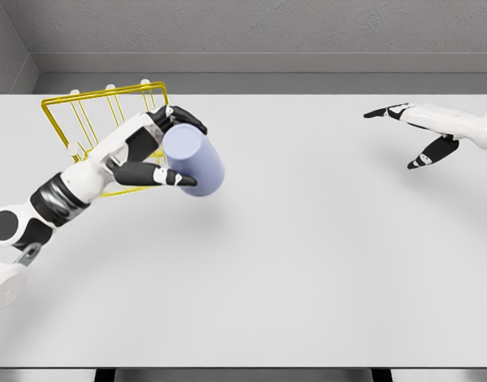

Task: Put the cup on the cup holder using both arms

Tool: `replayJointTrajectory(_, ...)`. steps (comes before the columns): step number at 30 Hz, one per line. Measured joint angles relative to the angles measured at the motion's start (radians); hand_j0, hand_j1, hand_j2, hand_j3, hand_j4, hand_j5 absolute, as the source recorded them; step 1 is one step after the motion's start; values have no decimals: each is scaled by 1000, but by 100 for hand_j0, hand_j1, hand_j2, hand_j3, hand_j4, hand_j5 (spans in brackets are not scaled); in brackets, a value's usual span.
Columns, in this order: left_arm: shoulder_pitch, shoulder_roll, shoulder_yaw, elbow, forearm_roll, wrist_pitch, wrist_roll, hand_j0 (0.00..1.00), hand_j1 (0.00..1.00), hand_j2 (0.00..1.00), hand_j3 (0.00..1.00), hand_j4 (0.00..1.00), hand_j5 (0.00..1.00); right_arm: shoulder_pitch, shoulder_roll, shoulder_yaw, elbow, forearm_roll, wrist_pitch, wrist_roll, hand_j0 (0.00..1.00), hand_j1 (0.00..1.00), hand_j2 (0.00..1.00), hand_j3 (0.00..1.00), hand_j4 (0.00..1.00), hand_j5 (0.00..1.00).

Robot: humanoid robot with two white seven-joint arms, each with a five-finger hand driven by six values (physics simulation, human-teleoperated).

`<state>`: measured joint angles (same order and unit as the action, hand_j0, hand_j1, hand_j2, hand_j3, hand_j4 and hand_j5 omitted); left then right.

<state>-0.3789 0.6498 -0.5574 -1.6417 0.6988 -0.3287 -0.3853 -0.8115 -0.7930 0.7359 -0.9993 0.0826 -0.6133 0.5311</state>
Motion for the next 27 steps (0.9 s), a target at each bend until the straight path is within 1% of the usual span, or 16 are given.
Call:
replayJointTrajectory(7,-2,67,13,-34,55,0,0,45,45,45,45,45,45,0,0,0,1,0,0,0,100,100,100,100,100,100)
replayJointTrajectory(11,-9,83,19,-43,66,-1,2,45,45,45,45,45,45,0,0,0,1,0,0,0,100,100,100,100,100,100)
replayJointTrajectory(15,-9,91,49,-45,75,1,5,45,45,45,45,45,45,0,0,0,1,0,0,0,100,100,100,100,100,100)
replayJointTrajectory(20,-17,93,79,-36,78,4,28,45,45,45,45,45,45,2,1,0,1,0,0,0,100,100,100,100,100,100)
replayJointTrajectory(23,-32,93,86,-21,78,5,42,45,45,45,45,45,45,2,1,1,0,0,0,0,100,100,100,100,100,100)
replayJointTrajectory(27,-35,93,90,4,78,6,49,45,45,45,45,45,45,2,1,2,0,1,0,0,100,100,100,100,100,100)
